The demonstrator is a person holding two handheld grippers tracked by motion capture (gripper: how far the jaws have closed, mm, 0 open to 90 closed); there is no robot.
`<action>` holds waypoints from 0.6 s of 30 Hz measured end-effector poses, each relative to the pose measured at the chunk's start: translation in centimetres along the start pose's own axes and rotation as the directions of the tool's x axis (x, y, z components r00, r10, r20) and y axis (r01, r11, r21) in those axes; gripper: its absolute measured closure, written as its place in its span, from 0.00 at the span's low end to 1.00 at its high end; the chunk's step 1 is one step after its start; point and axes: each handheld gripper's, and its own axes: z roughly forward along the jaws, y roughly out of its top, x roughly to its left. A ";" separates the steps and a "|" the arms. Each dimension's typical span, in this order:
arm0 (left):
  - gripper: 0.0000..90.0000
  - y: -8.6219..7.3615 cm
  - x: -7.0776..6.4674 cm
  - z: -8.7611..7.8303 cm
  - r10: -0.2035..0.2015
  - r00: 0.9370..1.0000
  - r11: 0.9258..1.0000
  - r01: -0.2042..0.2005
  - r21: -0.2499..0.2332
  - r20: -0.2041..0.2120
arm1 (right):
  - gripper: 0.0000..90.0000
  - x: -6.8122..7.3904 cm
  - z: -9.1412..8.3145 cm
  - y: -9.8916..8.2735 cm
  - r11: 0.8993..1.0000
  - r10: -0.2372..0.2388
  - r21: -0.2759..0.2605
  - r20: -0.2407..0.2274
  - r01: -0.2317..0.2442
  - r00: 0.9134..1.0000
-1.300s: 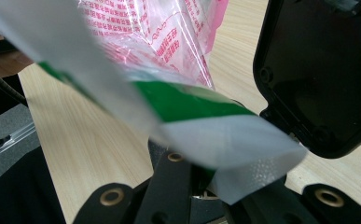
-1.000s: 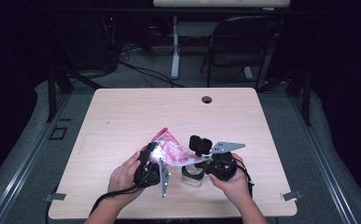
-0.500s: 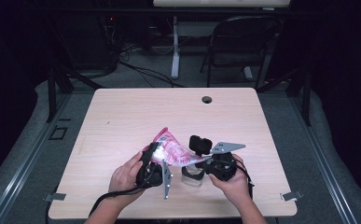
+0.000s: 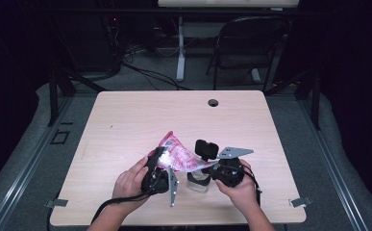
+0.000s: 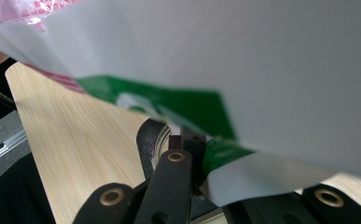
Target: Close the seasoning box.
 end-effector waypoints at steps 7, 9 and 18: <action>0.76 0.3 0.2 -0.1 0.018 1.000 1.000 -0.019 -0.007 -0.009 | 1.00 0.1 0.1 -0.1 1.000 0.003 -0.002 0.005 -0.003 1.000; 0.76 0.3 0.3 -0.1 0.017 1.000 1.000 -0.017 -0.009 -0.006 | 1.00 0.1 0.1 -0.1 1.000 0.001 -0.002 0.006 -0.001 1.000; 0.76 0.5 0.4 -0.2 0.028 1.000 1.000 -0.028 -0.012 -0.010 | 1.00 0.1 0.2 -0.2 1.000 0.001 -0.004 0.006 -0.001 1.000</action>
